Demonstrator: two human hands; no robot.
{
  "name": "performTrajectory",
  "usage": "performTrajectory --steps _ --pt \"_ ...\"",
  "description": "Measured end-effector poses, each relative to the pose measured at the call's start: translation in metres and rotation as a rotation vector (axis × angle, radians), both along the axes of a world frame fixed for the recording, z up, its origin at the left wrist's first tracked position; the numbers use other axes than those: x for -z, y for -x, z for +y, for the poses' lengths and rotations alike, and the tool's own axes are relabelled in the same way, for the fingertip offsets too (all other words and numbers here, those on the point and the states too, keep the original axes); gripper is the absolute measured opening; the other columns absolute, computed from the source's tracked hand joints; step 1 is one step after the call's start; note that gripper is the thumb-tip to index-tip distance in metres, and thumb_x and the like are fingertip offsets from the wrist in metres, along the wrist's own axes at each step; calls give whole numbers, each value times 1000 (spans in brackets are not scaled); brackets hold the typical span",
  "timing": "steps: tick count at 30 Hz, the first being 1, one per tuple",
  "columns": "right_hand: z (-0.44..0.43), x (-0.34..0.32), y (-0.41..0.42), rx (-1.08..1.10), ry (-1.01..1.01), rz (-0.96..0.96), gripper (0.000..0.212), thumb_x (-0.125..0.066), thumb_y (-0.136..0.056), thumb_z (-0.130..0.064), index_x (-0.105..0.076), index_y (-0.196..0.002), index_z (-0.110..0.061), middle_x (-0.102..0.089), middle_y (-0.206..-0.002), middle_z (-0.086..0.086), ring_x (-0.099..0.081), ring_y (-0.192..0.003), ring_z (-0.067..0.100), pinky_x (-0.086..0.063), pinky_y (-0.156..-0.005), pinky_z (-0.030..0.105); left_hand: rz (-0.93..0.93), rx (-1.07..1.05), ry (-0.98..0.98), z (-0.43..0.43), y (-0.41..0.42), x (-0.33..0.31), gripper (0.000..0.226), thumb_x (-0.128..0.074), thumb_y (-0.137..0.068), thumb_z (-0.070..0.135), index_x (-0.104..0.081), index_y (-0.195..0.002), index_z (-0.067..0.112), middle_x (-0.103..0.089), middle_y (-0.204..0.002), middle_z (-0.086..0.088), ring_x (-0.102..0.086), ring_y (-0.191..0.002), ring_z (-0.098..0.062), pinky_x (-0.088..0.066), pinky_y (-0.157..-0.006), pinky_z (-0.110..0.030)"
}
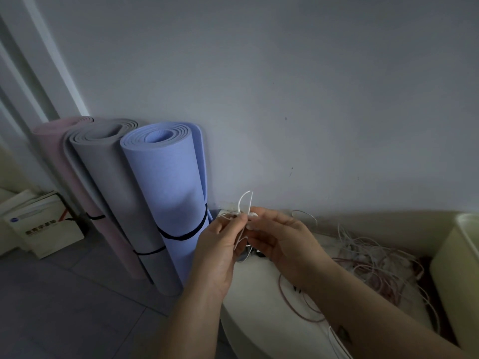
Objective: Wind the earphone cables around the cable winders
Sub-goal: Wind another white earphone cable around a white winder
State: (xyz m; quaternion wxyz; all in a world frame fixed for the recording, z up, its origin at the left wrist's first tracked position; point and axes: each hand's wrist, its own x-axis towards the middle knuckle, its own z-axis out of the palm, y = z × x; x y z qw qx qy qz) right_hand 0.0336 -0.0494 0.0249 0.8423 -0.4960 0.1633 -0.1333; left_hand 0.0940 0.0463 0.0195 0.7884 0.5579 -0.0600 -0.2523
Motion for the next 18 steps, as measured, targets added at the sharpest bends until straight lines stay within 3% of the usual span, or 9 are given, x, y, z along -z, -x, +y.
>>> performTrajectory --steps 8,12,18 --pt "0 -4 2 3 -63 32 17 -60 -86 -1 -74 -80 -9 -70 -76 8 -65 -65 15 -53 -58 20 -137 -1 -107 3 -2 7 11 -67 -85 22 -72 -80 14 -70 -71 0 -64 -68 -9 -50 -69 -24" --pt "-2 -6 1 -2 -78 77 12 -60 -85 0 -70 -81 -6 -68 -70 6 -65 -60 13 -52 -55 19 -235 -21 -157 4 -1 6 12 -69 -85 23 -73 -83 13 -72 -74 -2 -66 -68 -7 -51 -64 -18" --pt "-3 -7 1 -5 -108 132 12 -60 -87 -2 -69 -80 -5 -69 -69 6 -66 -62 14 -52 -54 20 -206 -14 -189 4 -1 6 17 -70 -83 29 -74 -79 13 -73 -78 -6 -67 -75 -14 -53 -75 -28"
